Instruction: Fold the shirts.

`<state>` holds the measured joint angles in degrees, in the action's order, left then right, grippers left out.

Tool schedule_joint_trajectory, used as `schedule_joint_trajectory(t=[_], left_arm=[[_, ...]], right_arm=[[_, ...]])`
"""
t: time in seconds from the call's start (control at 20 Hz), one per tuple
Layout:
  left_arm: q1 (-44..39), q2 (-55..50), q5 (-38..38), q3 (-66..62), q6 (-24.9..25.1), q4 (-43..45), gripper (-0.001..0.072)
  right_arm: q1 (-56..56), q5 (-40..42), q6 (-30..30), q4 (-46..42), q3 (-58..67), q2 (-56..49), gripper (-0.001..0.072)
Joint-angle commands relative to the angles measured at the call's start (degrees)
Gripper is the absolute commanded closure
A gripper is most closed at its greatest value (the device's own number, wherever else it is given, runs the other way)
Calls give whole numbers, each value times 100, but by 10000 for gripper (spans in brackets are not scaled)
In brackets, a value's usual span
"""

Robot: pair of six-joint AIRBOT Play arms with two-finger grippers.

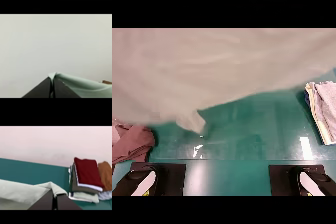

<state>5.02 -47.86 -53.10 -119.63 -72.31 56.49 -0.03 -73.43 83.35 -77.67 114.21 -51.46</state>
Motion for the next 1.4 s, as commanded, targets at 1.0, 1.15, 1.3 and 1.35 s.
schedule_joint_trajectory(t=[1.0, 1.15, 1.3, 1.35], left_arm=[[-4, -5368, -1202, 1836, -529, 612, 117], [138, -5285, -1561, 1794, -791, 610, 99], [463, -4874, -2247, 1827, -793, 678, 100], [562, -4675, -2404, 1963, -721, 688, 100]], right_arm=[[251, -96, 256, 468, -424, -5615, 577], [186, -341, 262, 496, -131, -5593, 298], [-20, -1117, -4, 778, -55, -5215, 339], [-94, -1287, -144, 918, -254, -4990, 381]])
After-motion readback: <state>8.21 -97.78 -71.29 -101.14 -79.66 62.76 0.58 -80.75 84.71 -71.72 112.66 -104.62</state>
